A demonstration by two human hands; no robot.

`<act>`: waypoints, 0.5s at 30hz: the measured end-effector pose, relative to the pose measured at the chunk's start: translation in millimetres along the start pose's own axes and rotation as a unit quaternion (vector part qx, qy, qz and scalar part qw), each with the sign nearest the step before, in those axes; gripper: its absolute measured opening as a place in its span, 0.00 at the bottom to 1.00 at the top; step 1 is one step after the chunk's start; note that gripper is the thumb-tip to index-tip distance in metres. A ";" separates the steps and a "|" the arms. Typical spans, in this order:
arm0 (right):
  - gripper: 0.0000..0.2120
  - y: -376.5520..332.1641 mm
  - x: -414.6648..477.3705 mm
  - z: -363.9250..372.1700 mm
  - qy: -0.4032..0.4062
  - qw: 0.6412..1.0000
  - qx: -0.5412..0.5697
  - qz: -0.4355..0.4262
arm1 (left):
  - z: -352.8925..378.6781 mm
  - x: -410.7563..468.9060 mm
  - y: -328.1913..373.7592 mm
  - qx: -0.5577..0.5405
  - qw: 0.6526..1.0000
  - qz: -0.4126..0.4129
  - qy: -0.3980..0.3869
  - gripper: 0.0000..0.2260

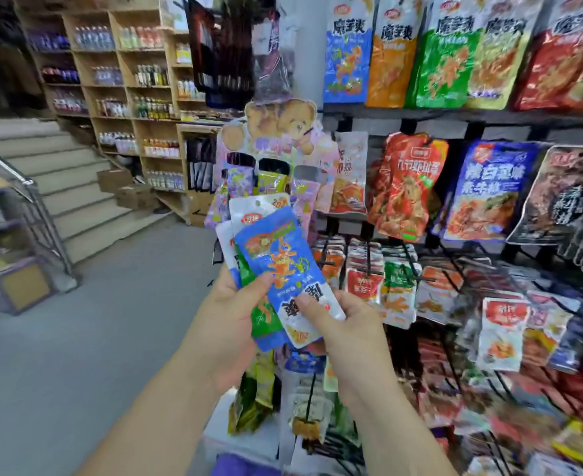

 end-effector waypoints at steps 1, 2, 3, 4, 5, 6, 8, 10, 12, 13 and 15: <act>0.05 1.2 0.2 -4.2 -0.005 1.000 -0.004 -0.010 | 3.5 0.1 -2.3 0.007 1.000 -0.001 0.005 0.17; 0.04 1.7 0.8 -8.5 -0.008 1.000 0.001 -0.017 | 7.1 0.0 -4.5 0.014 1.000 0.001 0.011 0.15; 0.03 0.4 0.7 -12.5 -0.010 1.000 0.013 -0.016 | 9.8 0.0 -6.2 0.021 1.000 0.003 0.020 0.14; 0.03 -0.1 0.7 -15.8 -0.013 0.999 0.029 -0.011 | 11.6 0.2 -7.8 0.027 0.999 0.005 0.028 0.13; 0.05 -0.7 0.3 -18.3 -0.015 0.999 0.046 -0.005 | 12.4 0.6 -9.2 0.033 0.999 0.005 0.035 0.13; 0.06 0.1 0.9 -20.1 -0.018 0.998 0.058 -0.003 | 12.5 1.0 -9.8 0.037 0.999 0.005 0.040 0.14; 0.07 0.2 1.1 -21.7 -0.016 0.998 0.061 0.003 | 10.5 1.3 -8.9 0.038 0.998 0.008 0.051 0.14; 0.09 2.3 3.5 -22.3 -0.006 0.998 0.067 0.009 | 4.9 3.9 -7.3 0.036 0.997 0.011 0.065 0.14; 0.09 6.6 7.0 -24.7 0.018 0.998 0.058 0.011 | -5.5 9.6 -5.2 0.029 0.995 0.011 0.093 0.13; 0.09 8.6 10.1 -27.1 0.035 0.998 0.055 0.009 | -12.9 13.6 -3.2 0.029 0.993 0.011 0.110 0.12; 0.12 8.5 17.8 -28.6 0.059 0.998 0.033 -0.014 | -28.3 22.5 3.1 0.043 0.990 0.009 0.133 0.09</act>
Point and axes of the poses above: each hand's wrist, its own x-axis towards the middle knuckle, its own z-axis out of the palm, y = z × x, the point moved 5 cm from there along x, towards the middle knuckle, and after that the axes turned 14 degrees about -z, right-handed, at the moved point
